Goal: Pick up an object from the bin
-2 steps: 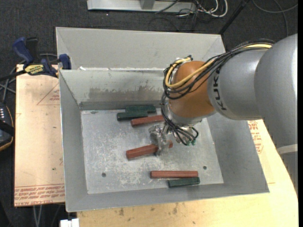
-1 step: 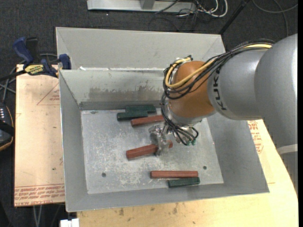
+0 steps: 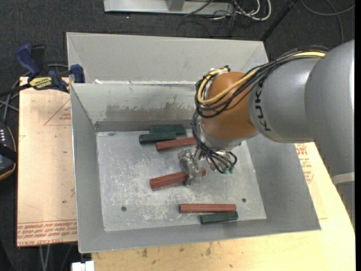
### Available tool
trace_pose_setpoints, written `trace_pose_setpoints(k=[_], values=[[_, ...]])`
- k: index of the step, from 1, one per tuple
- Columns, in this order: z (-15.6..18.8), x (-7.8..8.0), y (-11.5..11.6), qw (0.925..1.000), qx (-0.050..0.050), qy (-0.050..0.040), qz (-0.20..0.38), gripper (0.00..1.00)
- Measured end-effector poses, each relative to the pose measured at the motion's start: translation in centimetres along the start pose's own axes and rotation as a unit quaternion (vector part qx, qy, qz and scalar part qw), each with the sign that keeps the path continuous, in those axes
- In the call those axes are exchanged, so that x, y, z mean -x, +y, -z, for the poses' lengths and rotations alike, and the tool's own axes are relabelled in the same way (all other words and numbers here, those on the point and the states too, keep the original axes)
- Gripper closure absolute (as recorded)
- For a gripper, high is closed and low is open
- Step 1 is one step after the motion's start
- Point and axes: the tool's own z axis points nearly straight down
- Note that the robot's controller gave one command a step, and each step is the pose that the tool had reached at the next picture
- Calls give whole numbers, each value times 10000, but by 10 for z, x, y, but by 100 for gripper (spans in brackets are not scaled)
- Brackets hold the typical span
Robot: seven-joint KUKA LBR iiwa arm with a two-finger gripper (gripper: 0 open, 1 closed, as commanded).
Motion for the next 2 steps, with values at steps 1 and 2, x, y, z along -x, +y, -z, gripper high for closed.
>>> trace_pose_setpoints(k=[1,2], values=[[8,0,0,10000,0,1,1,100],[13,1,0,10000,-3,-9,3,100]])
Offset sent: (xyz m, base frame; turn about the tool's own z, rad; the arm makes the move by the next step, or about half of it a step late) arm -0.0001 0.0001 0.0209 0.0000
